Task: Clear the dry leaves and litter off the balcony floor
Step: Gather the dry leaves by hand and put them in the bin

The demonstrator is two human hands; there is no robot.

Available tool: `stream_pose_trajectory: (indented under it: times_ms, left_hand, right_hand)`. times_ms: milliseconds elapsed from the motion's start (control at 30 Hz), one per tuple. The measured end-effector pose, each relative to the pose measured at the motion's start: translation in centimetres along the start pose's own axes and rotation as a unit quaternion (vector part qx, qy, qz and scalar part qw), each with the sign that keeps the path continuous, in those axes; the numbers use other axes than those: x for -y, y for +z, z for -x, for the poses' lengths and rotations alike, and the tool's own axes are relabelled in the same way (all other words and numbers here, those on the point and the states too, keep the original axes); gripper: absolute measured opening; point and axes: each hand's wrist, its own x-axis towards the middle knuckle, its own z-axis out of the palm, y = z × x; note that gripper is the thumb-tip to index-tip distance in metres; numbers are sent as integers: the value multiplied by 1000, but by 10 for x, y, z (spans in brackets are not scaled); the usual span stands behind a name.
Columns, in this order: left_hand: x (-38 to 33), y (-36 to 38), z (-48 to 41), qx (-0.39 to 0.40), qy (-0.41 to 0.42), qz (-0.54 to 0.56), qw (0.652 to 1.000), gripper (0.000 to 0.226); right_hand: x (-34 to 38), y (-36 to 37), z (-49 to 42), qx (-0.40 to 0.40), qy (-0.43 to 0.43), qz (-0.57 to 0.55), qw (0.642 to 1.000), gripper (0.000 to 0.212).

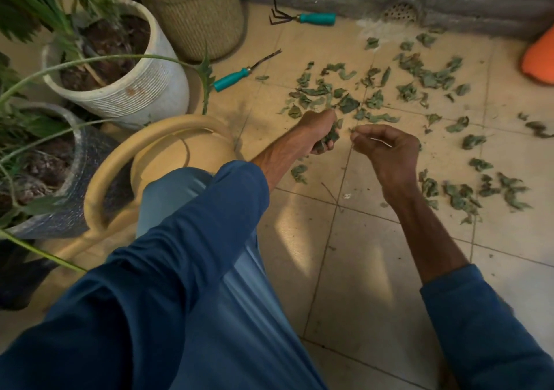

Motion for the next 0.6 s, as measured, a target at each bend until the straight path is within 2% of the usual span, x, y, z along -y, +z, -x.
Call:
stream_pose_trajectory:
  times_ms: [67,167,333,433,600]
  left_hand:
    - [0,7,1,22,0,-12,1000,18]
    - [1,15,3,69,2,-28,997,22]
    - [4,18,2,64,1,-42,997,26]
    - [4,18,2,42,6,-29,999,23]
    - [2,21,-7,-14,16,23,1000,23]
  right_hand:
    - [11,2,1,8,-34,-1,999,17]
    - [15,14,6,18,-93,94,991,14]
    - [7,22,10,-27,-138,221,965,16]
    - [3,19,8,-10,-136,205,969,12]
    - [3,6,5,60,-147,140,977,22]
